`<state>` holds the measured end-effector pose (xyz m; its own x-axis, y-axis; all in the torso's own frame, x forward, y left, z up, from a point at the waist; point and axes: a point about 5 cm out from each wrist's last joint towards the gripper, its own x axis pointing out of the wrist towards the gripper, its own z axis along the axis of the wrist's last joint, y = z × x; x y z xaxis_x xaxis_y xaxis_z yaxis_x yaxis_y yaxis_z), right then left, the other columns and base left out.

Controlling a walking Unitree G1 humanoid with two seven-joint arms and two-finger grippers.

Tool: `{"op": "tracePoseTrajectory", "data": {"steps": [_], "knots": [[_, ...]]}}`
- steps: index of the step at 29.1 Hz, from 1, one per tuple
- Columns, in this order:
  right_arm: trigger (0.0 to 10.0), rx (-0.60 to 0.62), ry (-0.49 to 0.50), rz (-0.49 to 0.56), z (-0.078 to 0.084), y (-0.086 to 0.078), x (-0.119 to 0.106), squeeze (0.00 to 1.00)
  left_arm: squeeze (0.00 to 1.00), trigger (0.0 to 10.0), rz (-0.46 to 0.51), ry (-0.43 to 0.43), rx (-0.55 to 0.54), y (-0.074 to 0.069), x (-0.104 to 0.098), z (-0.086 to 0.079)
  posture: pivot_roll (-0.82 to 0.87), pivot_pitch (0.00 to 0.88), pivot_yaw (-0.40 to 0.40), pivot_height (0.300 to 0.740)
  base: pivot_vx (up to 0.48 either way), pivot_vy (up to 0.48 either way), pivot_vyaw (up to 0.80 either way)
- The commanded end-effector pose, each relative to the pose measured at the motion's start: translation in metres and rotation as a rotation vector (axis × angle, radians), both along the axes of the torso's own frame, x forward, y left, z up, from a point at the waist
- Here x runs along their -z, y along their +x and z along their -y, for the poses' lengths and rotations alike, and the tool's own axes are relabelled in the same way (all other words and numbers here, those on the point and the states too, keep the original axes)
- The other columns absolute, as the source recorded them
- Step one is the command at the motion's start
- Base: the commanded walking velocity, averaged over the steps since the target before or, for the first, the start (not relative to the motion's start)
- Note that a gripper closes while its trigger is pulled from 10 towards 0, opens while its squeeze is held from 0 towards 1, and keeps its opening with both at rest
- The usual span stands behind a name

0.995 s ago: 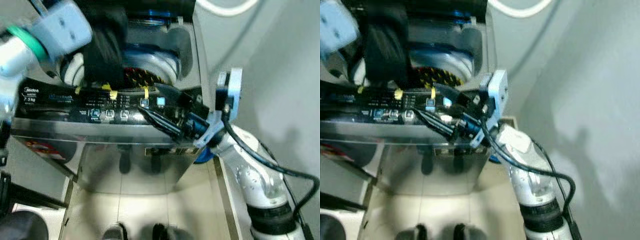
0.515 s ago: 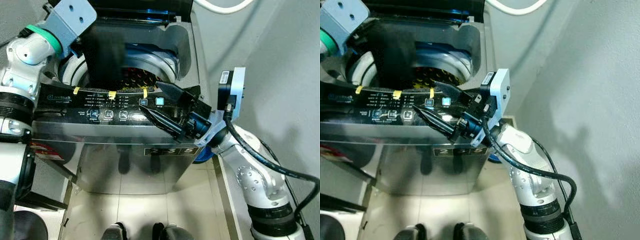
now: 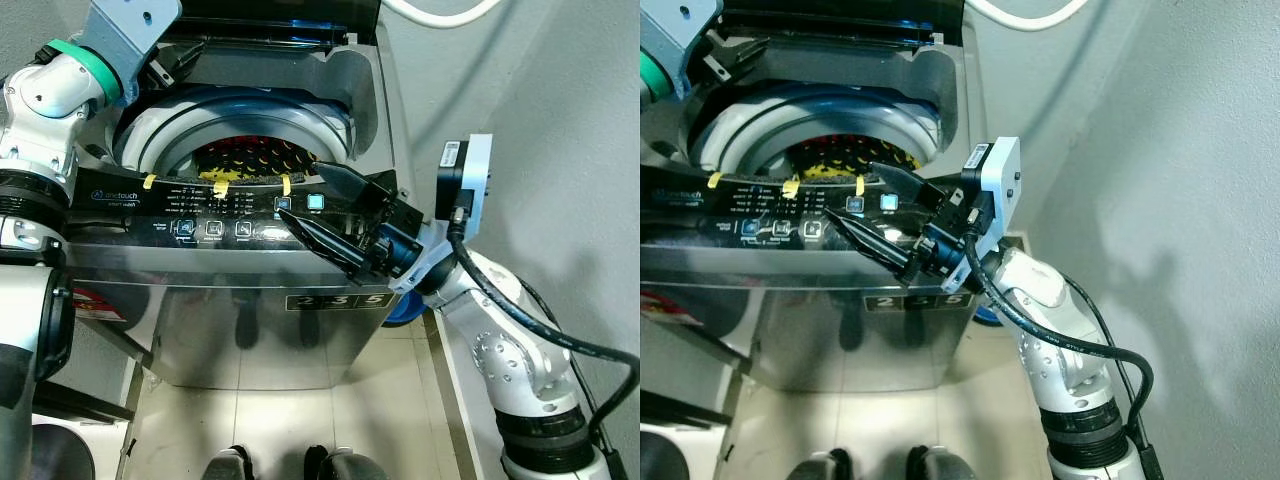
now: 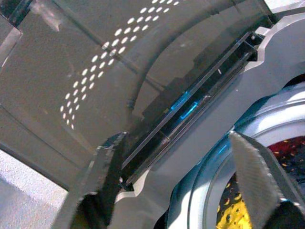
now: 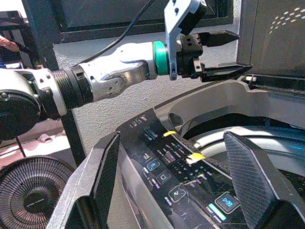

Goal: Clothes washing

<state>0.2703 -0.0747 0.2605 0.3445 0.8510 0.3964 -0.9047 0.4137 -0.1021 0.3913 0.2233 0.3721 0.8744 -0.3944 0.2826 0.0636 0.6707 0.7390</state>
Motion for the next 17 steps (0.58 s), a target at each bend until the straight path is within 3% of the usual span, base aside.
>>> {"op": "tracePoseTrajectory", "data": {"steps": [1,8,9,11,12,14,15,17], "knots": [[10.0,-0.016,-0.001,0.004,-0.003,-0.002,-0.001,0.0,1.0,10.0,0.012,-0.01,0.008,-0.002,-0.005,-0.004,0.08,0.144,0.0,0.74,0.0,0.0,0.0],[10.0,-0.013,0.0,0.003,-0.002,-0.001,-0.001,0.0,1.0,10.0,0.042,-0.025,0.004,-0.004,-0.009,-0.005,0.08,0.143,0.001,0.74,0.0,0.0,0.0],[10.0,-0.009,0.002,0.001,-0.002,-0.001,-0.001,0.0,0.29,10.0,0.08,-0.049,0.017,-0.006,-0.016,-0.004,0.08,0.143,0.001,0.74,0.0,0.0,0.0],[10.0,-0.009,0.002,0.001,-0.002,-0.001,-0.001,0.0,0.29,10.0,0.08,-0.049,0.017,-0.006,-0.016,-0.004,0.08,0.143,0.001,0.74,0.0,0.0,0.0],[10.0,-0.004,0.003,-0.001,-0.002,-0.001,-0.001,0.0,0.0,10.0,0.147,-0.089,0.108,-0.015,-0.03,0.004,0.08,0.147,0.004,0.74,0.0,0.0,0.0],[10.0,-0.004,0.003,-0.001,-0.002,-0.001,-0.001,0.0,0.0,10.0,0.147,-0.089,0.108,-0.015,-0.03,0.004,0.08,0.147,0.004,0.74,0.0,0.0,0.0],[10.0,0.001,0.005,-0.003,-0.001,-0.001,0.0,0.0,0.0,10.0,0.213,-0.103,0.214,-0.027,-0.042,0.015,0.08,0.147,0.004,0.74,0.0,0.0,0.0],[10.0,0.001,0.005,-0.003,-0.001,-0.001,0.0,0.0,0.0,10.0,0.213,-0.103,0.214,-0.027,-0.042,0.015,0.08,0.147,0.004,0.74,0.0,0.0,0.0]]}}
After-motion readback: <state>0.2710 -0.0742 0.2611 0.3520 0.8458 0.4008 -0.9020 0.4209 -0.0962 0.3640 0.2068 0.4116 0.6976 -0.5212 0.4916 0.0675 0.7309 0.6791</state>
